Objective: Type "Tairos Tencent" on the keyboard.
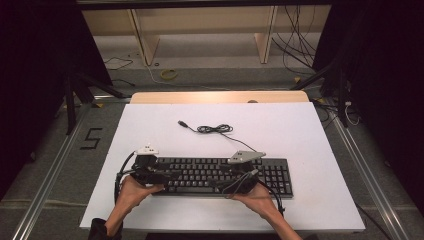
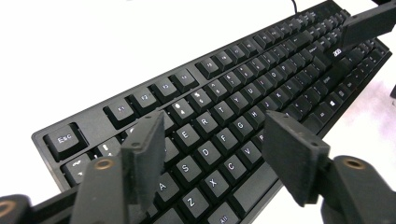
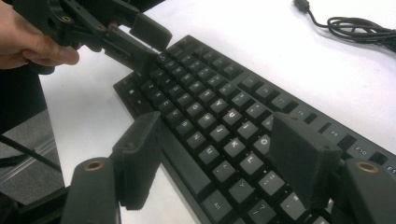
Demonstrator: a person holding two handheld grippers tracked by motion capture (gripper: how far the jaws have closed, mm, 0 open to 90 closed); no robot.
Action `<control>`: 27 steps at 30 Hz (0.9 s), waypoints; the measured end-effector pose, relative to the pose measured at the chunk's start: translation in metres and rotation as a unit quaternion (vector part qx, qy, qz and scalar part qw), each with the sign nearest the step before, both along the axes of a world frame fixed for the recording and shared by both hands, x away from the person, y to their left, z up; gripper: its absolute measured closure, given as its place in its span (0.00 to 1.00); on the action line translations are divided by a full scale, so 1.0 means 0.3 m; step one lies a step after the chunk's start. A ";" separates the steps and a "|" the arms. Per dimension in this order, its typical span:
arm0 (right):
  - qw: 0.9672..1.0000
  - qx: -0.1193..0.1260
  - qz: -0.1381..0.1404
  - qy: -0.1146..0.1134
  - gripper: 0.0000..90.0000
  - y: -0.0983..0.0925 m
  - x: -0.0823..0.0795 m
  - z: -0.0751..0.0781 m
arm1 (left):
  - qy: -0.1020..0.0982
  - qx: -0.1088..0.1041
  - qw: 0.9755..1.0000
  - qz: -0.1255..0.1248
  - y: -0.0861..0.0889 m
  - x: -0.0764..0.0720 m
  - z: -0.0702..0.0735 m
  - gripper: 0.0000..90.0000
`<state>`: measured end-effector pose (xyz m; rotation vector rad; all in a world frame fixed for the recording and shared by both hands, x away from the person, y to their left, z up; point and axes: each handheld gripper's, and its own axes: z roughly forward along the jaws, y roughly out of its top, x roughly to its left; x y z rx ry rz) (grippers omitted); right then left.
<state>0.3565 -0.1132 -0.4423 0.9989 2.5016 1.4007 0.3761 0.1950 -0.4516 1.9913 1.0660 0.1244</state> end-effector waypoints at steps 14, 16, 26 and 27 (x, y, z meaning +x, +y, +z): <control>1.000 0.000 0.014 0.008 0.41 0.034 -0.001 -0.014 | -0.020 -0.034 0.999 0.010 0.012 -0.027 0.009 0.37; 1.000 -0.001 0.016 0.011 0.42 0.041 -0.002 -0.016 | -0.022 -0.039 0.999 0.008 0.015 -0.030 0.010 0.37; 0.999 -0.004 0.031 0.016 0.58 0.080 -0.001 -0.025 | -0.034 -0.053 0.998 0.011 0.021 -0.052 0.006 0.36; 0.999 -0.006 0.032 0.017 0.61 0.085 -0.001 -0.026 | -0.035 -0.054 0.998 0.011 0.021 -0.053 0.005 0.36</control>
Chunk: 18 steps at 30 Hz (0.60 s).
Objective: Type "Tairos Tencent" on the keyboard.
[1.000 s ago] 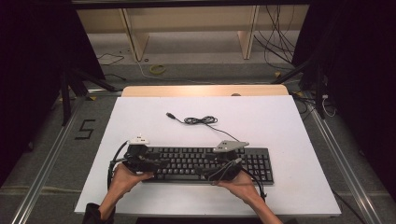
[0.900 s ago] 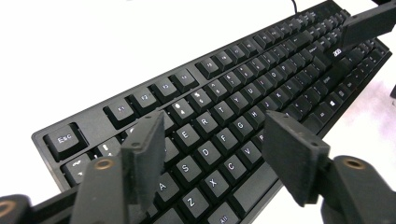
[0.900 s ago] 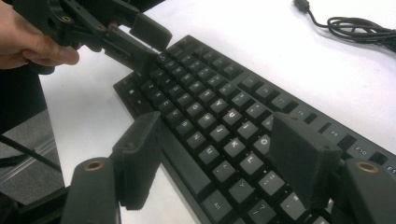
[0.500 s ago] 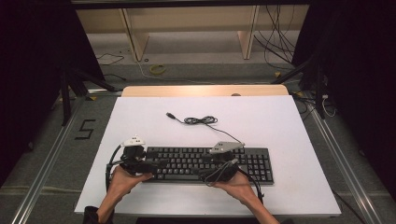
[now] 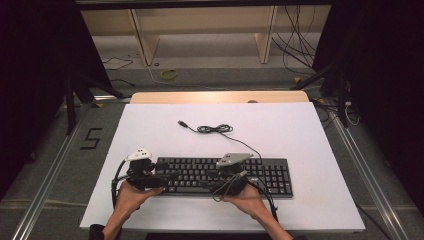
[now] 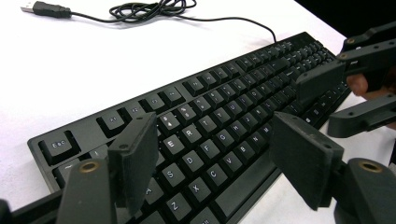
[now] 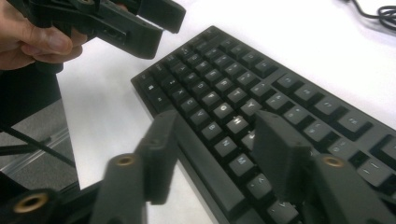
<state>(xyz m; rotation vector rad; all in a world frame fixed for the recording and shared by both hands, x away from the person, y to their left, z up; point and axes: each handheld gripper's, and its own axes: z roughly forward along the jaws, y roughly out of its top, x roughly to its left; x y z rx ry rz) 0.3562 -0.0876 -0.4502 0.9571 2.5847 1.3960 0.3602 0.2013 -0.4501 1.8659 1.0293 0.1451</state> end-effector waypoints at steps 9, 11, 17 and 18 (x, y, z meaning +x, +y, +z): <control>1.000 -0.024 0.014 0.010 0.88 0.047 0.004 -0.025 | -0.007 -0.005 1.000 0.003 0.005 -0.009 -0.001 0.36; 0.999 -0.031 0.017 0.013 0.93 0.056 0.005 -0.032 | -0.011 -0.006 1.000 0.003 0.007 -0.012 -0.002 0.36; 0.998 -0.047 0.025 0.012 1.00 0.081 0.007 -0.047 | -0.009 -0.011 1.000 0.001 0.010 -0.019 -0.016 0.36; 0.998 -0.051 0.026 0.011 1.00 0.084 0.007 -0.049 | -0.008 -0.011 1.000 0.001 0.010 -0.020 -0.018 0.36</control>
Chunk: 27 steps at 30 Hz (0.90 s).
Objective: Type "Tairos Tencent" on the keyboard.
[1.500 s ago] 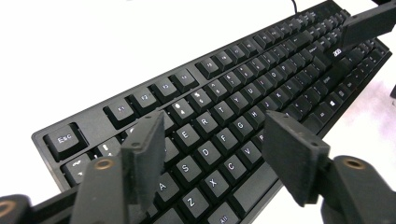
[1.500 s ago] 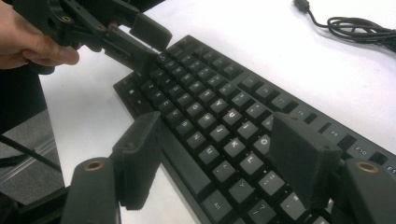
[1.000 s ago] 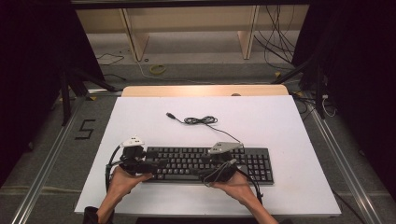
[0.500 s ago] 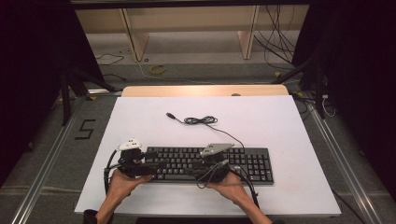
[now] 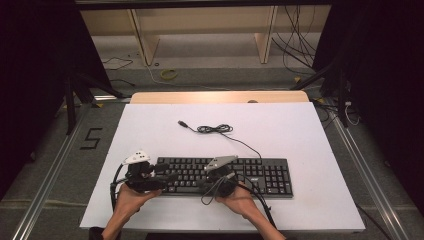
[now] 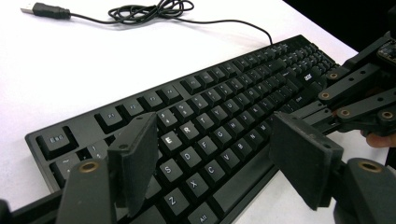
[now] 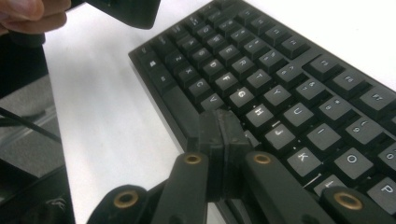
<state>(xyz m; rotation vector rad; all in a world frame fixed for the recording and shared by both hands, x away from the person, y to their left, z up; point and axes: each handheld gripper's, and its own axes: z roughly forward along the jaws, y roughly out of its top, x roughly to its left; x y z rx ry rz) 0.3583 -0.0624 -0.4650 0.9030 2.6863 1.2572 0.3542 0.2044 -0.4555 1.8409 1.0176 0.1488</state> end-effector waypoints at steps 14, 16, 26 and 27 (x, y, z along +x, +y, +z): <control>1.000 -0.020 0.002 0.003 1.00 0.023 0.008 -0.028 | -0.003 -0.003 1.000 0.002 0.009 -0.016 -0.010 0.36; 1.000 -0.021 0.003 0.002 1.00 0.025 0.010 -0.032 | -0.002 -0.003 1.000 0.002 0.009 -0.017 -0.011 0.36; 1.000 -0.025 0.002 0.000 1.00 0.030 0.014 -0.037 | 0.001 -0.001 1.000 0.002 0.012 -0.020 -0.016 0.36; 1.000 -0.025 0.002 0.000 1.00 0.030 0.014 -0.037 | 0.001 0.001 1.000 0.001 0.013 -0.020 -0.017 0.36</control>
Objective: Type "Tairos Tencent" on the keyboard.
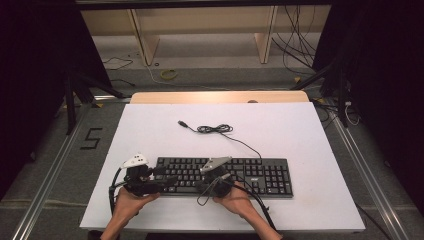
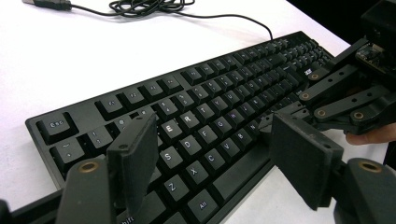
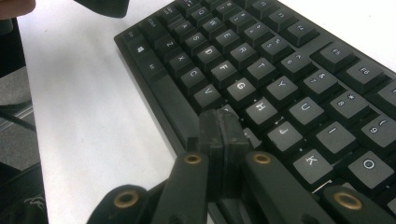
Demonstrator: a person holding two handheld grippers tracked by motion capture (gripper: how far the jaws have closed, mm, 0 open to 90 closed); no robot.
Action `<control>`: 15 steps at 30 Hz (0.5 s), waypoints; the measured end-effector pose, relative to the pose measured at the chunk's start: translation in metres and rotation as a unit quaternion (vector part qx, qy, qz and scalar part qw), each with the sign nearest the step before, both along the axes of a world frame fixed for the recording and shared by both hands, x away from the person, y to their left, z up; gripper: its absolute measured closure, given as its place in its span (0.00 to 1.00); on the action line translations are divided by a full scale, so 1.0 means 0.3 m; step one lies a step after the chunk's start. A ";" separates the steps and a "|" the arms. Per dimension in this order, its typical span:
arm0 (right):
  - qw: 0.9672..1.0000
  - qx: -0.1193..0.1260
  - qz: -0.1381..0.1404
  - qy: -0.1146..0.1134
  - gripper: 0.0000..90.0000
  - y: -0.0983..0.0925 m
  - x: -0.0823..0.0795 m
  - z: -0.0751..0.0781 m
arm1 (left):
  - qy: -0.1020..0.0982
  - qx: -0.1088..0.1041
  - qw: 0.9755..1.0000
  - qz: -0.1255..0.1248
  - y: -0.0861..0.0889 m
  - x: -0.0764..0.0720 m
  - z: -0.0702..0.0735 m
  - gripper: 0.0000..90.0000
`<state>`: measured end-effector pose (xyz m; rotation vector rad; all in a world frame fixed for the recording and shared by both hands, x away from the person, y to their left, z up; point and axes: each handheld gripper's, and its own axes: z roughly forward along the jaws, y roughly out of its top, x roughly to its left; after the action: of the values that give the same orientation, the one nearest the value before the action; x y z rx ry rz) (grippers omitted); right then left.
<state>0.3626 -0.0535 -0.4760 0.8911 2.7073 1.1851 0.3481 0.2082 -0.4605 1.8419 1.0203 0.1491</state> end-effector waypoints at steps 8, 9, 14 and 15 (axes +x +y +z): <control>1.000 -0.001 0.002 0.000 1.00 0.002 0.001 -0.001 | 0.001 -0.001 1.000 0.002 0.003 0.001 -0.003 0.36; 1.000 -0.001 0.002 0.000 1.00 0.002 0.001 -0.002 | 0.001 -0.001 1.000 0.002 0.003 0.001 -0.002 0.36; 1.000 -0.006 0.004 0.000 1.00 0.004 0.000 -0.005 | 0.001 -0.002 1.000 0.002 0.005 0.001 -0.003 0.36; 1.000 -0.012 0.005 -0.002 1.00 0.005 0.001 -0.008 | 0.001 -0.002 1.000 0.002 0.005 0.001 -0.003 0.36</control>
<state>0.3628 -0.0519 -0.4785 0.8719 2.7212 1.1533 0.3485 0.2098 -0.4615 1.8376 1.0256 0.1470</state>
